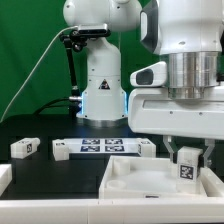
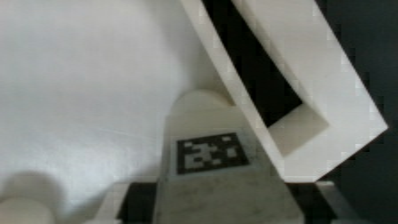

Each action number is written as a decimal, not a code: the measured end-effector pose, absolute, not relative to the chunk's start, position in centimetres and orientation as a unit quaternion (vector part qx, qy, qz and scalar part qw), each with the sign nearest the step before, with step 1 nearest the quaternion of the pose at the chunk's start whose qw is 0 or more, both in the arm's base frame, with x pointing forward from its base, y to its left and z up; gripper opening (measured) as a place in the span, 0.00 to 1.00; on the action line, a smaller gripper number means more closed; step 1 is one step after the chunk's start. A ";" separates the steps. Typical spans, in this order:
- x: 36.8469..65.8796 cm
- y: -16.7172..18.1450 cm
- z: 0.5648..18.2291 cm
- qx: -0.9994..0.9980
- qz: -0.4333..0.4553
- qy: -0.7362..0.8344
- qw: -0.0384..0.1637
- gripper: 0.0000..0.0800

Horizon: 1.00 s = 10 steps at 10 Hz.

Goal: Assemble one leg

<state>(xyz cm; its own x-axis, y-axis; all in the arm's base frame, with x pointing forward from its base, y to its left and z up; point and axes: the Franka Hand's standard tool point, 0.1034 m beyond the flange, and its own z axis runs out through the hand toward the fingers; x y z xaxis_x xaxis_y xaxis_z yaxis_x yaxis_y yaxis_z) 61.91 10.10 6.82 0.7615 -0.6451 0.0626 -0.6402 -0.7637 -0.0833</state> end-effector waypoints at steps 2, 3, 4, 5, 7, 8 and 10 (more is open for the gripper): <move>61.8 9.3 6.9 -0.920 -0.046 0.389 0.018 0.39; 61.8 8.9 6.9 -0.916 -0.046 0.397 0.013 0.39; 61.8 8.8 6.9 -0.919 -0.046 0.391 0.013 0.42; 61.8 8.9 6.8 -0.919 -0.046 0.391 0.013 0.42; 61.8 8.9 6.8 -0.919 -0.046 0.391 0.013 0.64; 61.7 8.9 6.8 -0.919 -0.046 0.391 0.013 0.78; 61.7 8.9 6.8 -0.919 -0.046 0.391 0.013 0.80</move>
Offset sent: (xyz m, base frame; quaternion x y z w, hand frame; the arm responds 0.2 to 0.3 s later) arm 0.0000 0.0000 0.0000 0.0000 0.0000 0.0000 1.0000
